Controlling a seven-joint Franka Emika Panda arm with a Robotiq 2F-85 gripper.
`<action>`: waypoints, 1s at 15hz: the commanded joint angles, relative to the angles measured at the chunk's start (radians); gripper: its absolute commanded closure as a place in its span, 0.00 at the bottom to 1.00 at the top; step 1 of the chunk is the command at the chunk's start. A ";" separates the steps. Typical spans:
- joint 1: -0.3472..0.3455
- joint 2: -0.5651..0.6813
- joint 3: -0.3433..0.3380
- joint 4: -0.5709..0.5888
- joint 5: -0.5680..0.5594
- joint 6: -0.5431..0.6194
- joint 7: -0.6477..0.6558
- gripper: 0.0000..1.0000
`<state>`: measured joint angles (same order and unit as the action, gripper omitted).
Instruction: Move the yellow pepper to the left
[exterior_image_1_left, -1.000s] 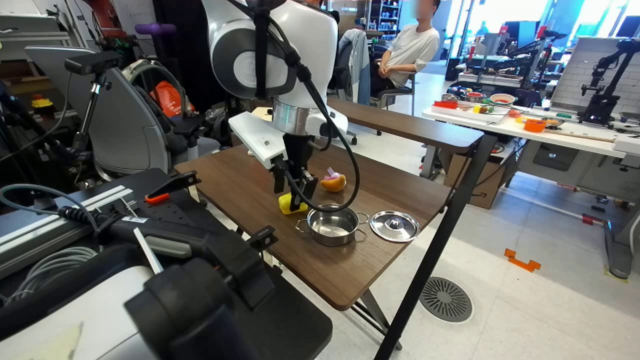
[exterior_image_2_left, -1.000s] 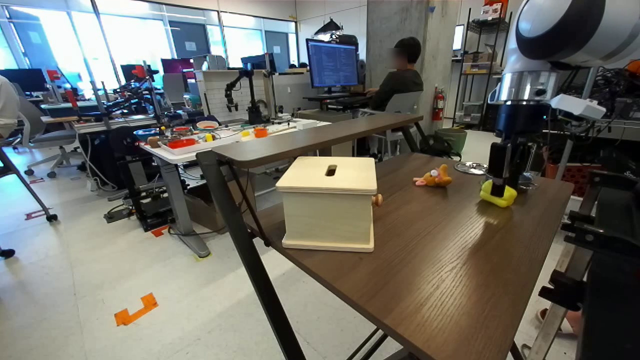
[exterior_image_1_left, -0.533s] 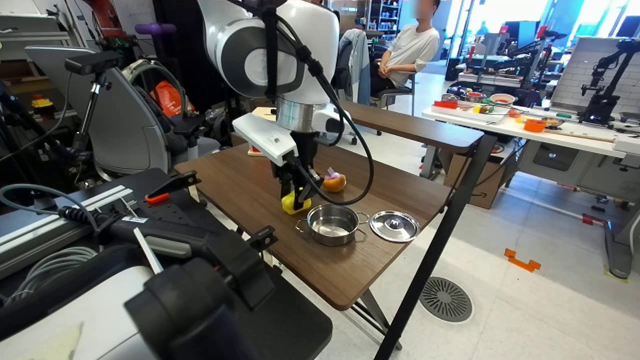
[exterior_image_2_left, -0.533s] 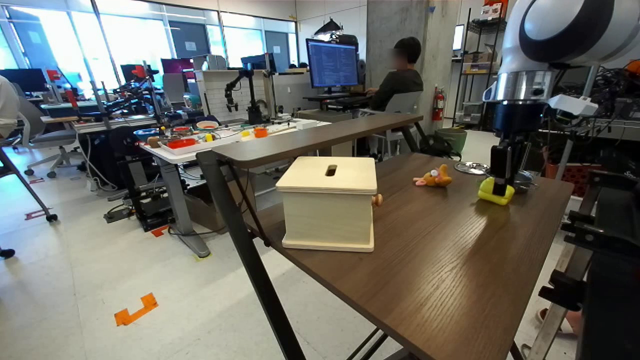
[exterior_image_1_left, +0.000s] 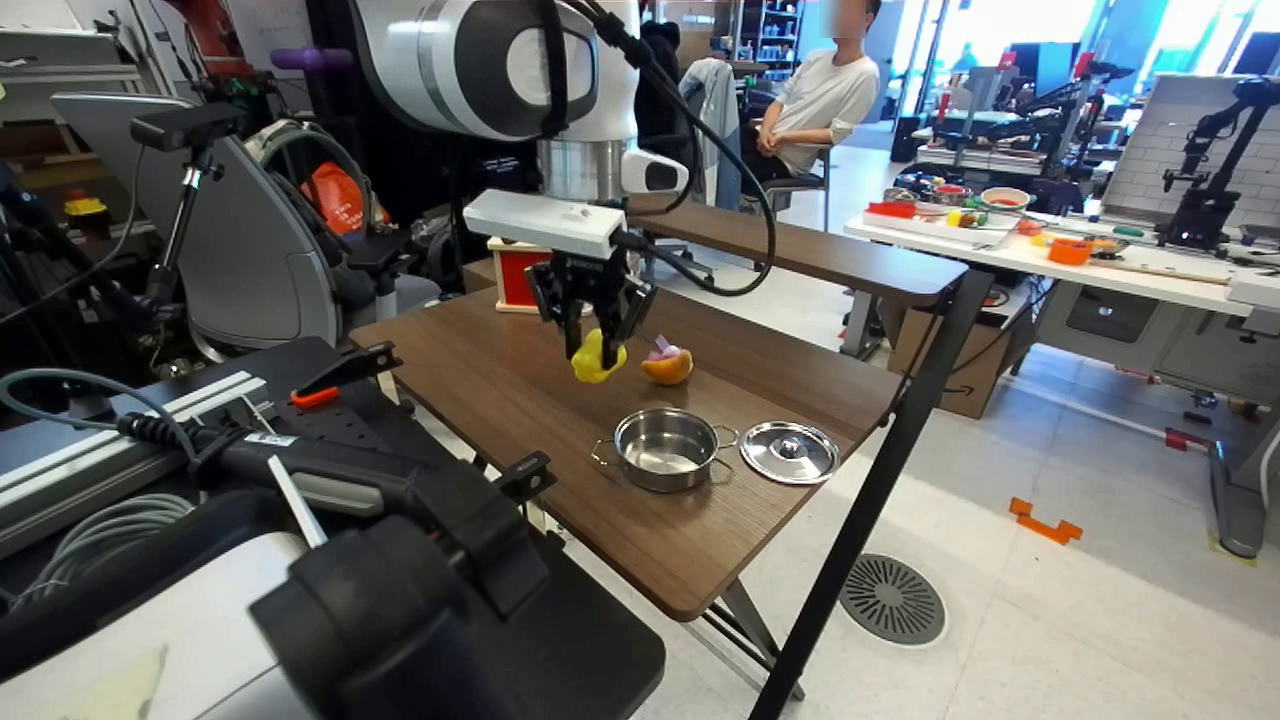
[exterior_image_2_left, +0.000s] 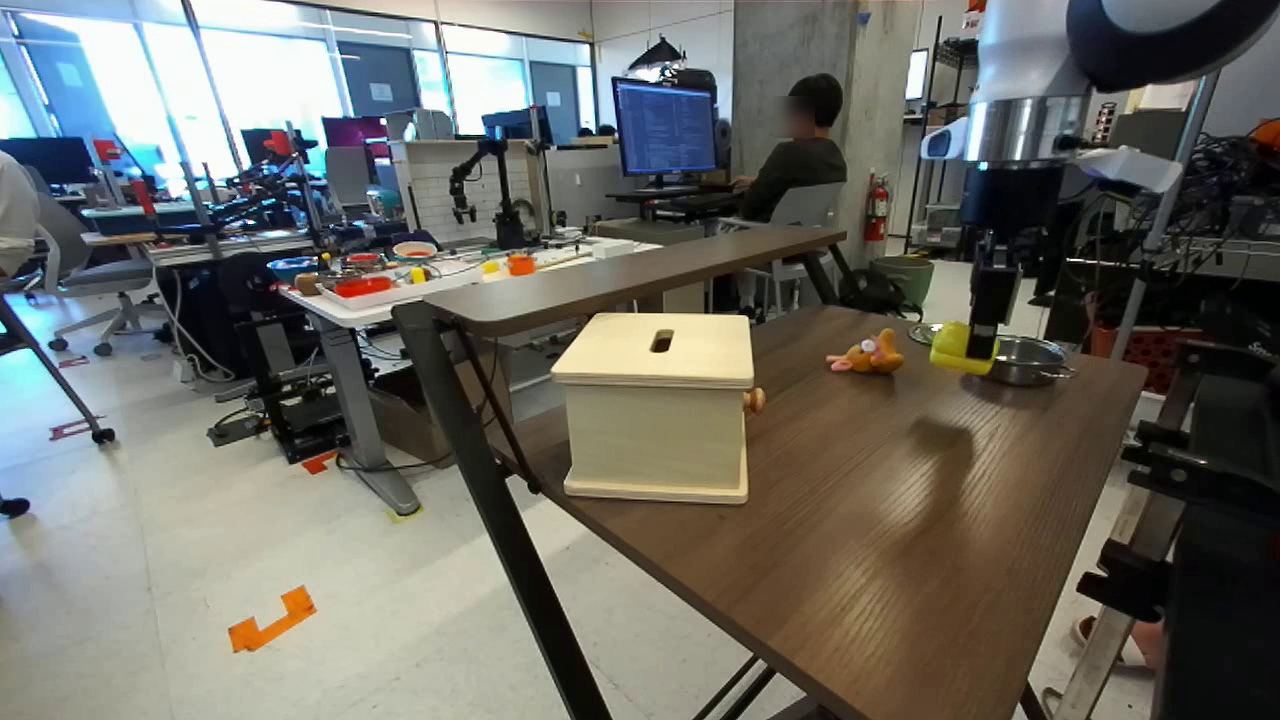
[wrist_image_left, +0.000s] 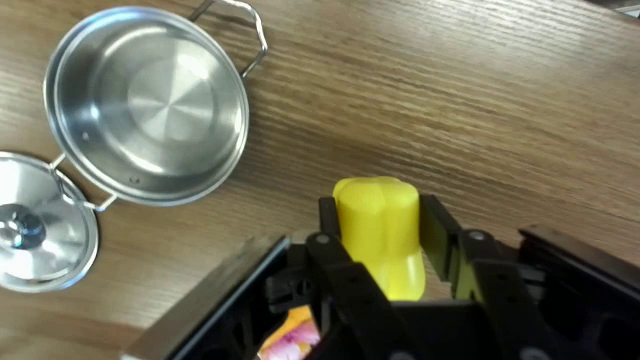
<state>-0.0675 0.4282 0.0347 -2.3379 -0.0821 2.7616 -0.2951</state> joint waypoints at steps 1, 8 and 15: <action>0.019 -0.059 0.031 -0.008 -0.073 -0.017 -0.082 0.82; -0.015 -0.010 0.186 0.032 -0.055 -0.025 -0.366 0.82; 0.020 0.112 0.205 0.140 -0.094 -0.145 -0.640 0.82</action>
<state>-0.0522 0.4805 0.2319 -2.2724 -0.1359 2.6861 -0.8404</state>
